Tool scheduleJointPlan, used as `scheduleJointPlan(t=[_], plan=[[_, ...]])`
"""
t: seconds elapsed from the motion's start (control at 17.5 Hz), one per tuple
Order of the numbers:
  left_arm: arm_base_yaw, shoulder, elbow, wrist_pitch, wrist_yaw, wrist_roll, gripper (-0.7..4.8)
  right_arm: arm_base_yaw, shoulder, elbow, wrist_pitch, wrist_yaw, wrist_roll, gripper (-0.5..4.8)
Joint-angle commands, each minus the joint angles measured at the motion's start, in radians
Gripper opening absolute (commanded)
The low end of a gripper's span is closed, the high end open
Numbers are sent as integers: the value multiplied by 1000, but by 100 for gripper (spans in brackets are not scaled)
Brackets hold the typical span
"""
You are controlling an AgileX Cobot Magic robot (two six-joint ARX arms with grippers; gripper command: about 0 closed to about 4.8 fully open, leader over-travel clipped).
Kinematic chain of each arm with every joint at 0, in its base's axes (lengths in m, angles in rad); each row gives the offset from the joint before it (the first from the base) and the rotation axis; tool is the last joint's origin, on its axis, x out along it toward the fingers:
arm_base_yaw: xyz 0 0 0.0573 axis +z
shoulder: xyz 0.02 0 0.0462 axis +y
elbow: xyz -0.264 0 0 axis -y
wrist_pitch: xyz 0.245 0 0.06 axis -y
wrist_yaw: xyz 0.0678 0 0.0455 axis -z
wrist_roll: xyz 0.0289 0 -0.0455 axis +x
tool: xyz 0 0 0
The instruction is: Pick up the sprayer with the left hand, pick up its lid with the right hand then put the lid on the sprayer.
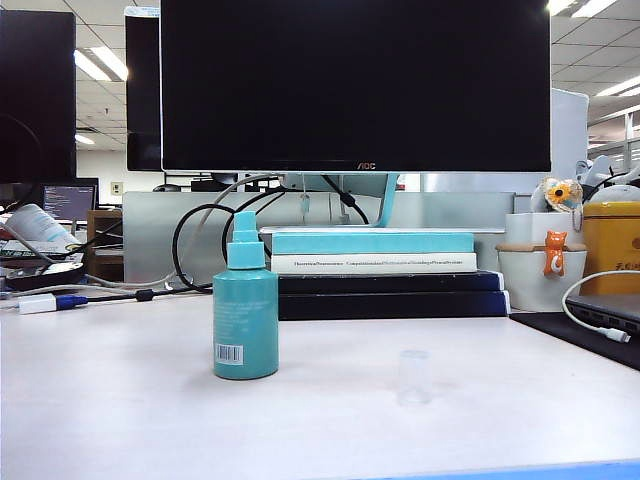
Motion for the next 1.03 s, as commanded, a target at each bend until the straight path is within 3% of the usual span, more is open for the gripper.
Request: scheduleJointPlan(t=[0.06,0.29,0.4,0.46,0.57,0.69,0.86,1.03], plan=[[0,-5,5,13,5,0,-6,0,0,-8,19,0,3,-1],[0,-5,5,13,22,-1,-6,0,0,-8,14,0,3,-1],[0,-5,5,16,78,-32,-6,0,0,-8,2,0,4,-1],[0,-5,5,115,245,-53,-6,2,0,-6,-3,-16,11,-1],[0,0,5,205,254,-69,-6,2,0,30,-12,0,68,-2],[0,40,5,214,233,-76,-6,2,0,100,-21,83,78,-2],[-2,121,5,274,246,-74,-6,2,6,153,-10,109,78,-3],[-2,274,26,456,245,-59,-6,2,105,198,48,100,78,-3]])
